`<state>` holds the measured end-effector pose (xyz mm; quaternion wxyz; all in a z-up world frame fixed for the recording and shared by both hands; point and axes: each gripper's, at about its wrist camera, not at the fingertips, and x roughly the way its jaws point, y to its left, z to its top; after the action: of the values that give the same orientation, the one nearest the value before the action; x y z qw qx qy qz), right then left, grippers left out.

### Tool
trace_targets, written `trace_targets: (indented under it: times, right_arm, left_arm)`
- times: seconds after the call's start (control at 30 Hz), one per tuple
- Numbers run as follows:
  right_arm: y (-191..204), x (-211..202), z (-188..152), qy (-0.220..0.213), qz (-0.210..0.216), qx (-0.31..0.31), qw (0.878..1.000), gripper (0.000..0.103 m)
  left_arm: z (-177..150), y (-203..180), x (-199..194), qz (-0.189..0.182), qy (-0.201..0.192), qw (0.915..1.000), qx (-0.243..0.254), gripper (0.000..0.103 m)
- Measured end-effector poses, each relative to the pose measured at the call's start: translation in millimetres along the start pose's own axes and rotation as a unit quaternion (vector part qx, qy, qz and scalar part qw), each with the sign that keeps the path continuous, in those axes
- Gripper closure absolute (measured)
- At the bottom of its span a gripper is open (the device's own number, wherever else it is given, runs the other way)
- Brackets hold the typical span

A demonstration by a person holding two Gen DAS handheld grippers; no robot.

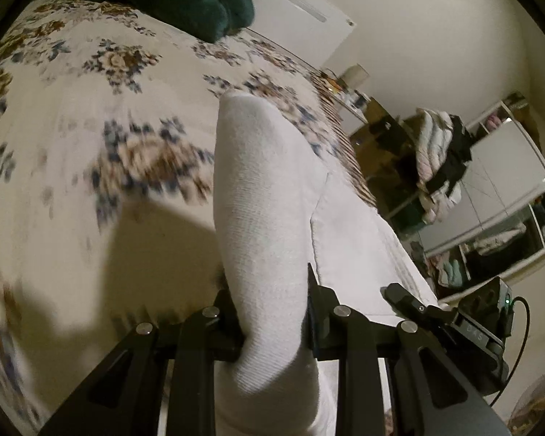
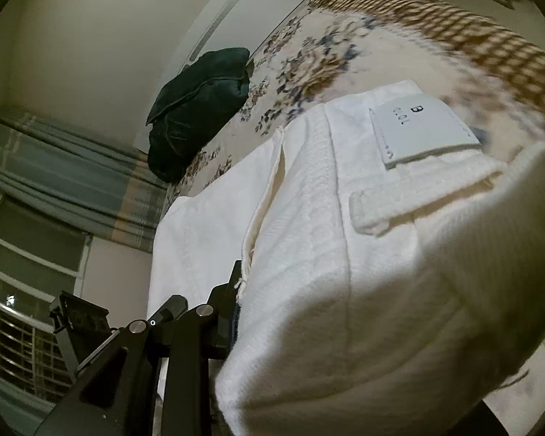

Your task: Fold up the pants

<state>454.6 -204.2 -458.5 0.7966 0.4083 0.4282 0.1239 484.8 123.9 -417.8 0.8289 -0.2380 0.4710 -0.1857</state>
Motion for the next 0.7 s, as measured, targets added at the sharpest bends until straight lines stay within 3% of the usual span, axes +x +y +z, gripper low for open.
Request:
trace_targets:
  times: [0.2, 0.3, 0.37, 0.47, 0.6, 0.7]
  right_arm:
    - [2, 130, 34, 0.014, -0.008, 0.009, 1.000, 0.074]
    - [-14, 189, 36, 0.041, -0.034, 0.018, 0.998, 0.073]
    - [-29, 220, 32, 0.088, -0.073, 0.033, 0.993, 0.066]
    - [-36, 217, 24, 0.118, -0.091, 0.034, 0.988, 0.053]
    - [-50, 183, 16, 0.132, -0.112, 0.033, 0.984, 0.053]
    - [-59, 159, 12, 0.120, -0.139, 0.029, 0.983, 0.053]
  left_arm:
    - [59, 78, 62, 0.026, 0.030, 0.9992, -0.001, 0.080]
    - [61, 115, 98, 0.057, 0.071, 0.9958, -0.007, 0.079]
    - [50, 130, 109, 0.065, 0.095, 0.9933, -0.014, 0.070]
    - [26, 137, 93, 0.067, 0.090, 0.9936, -0.011, 0.064]
    - [-1, 132, 65, 0.085, 0.083, 0.9929, -0.001, 0.063]
    - [-12, 131, 55, 0.119, 0.078, 0.9897, 0.014, 0.062]
